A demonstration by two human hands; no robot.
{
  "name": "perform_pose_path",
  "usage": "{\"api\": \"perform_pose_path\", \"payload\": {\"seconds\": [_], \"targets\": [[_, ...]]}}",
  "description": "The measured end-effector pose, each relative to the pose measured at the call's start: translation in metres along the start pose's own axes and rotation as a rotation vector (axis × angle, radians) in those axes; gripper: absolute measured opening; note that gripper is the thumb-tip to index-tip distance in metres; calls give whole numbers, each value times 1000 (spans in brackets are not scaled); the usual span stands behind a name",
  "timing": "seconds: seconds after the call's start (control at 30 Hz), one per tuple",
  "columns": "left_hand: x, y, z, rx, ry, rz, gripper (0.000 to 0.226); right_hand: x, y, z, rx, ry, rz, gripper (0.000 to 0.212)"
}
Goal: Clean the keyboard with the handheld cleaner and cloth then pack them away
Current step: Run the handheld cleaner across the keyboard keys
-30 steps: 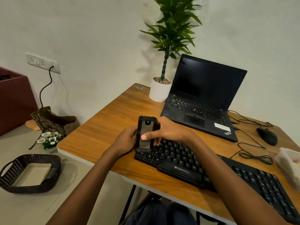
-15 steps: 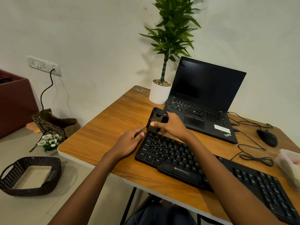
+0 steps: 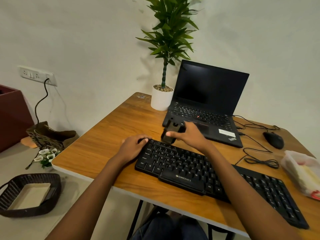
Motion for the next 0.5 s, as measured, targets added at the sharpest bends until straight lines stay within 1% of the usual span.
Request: {"api": "perform_pose_path", "payload": {"seconds": [0.1, 0.23, 0.27, 0.33, 0.4, 0.43, 0.5], "targets": [[-2, 3, 1, -30, -1, -32, 23, 6, -9, -6, 34, 13, 65, 35], [1, 1, 1, -54, 17, -42, 22, -11, 19, -23, 166, -84, -16, 34], [1, 1, 1, -58, 23, -46, 21, -15, 29, -25, 177, -108, -39, 34], [2, 0, 2, -62, 31, -40, 18, -14, 41, -25, 117, -110, -74, 34], [2, 0, 2, -65, 33, -34, 17, -11, 38, -24, 36, -76, -33, 33], [2, 0, 2, -69, 36, -34, 17, -8, 30, -24, 33, -55, -28, 32], [1, -1, 1, -78, 37, -34, 18, -7, 16, -24, 78, -33, -42, 30]]}}
Point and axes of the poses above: each hand's wrist, its own z-axis towards the middle knuckle, its own y-axis out of the back of the hand, x = y × z, the point moved 6 cm from there along z, towards the middle knuckle, and after that the axes turned 1 degree about -z, right-handed, at the moved point
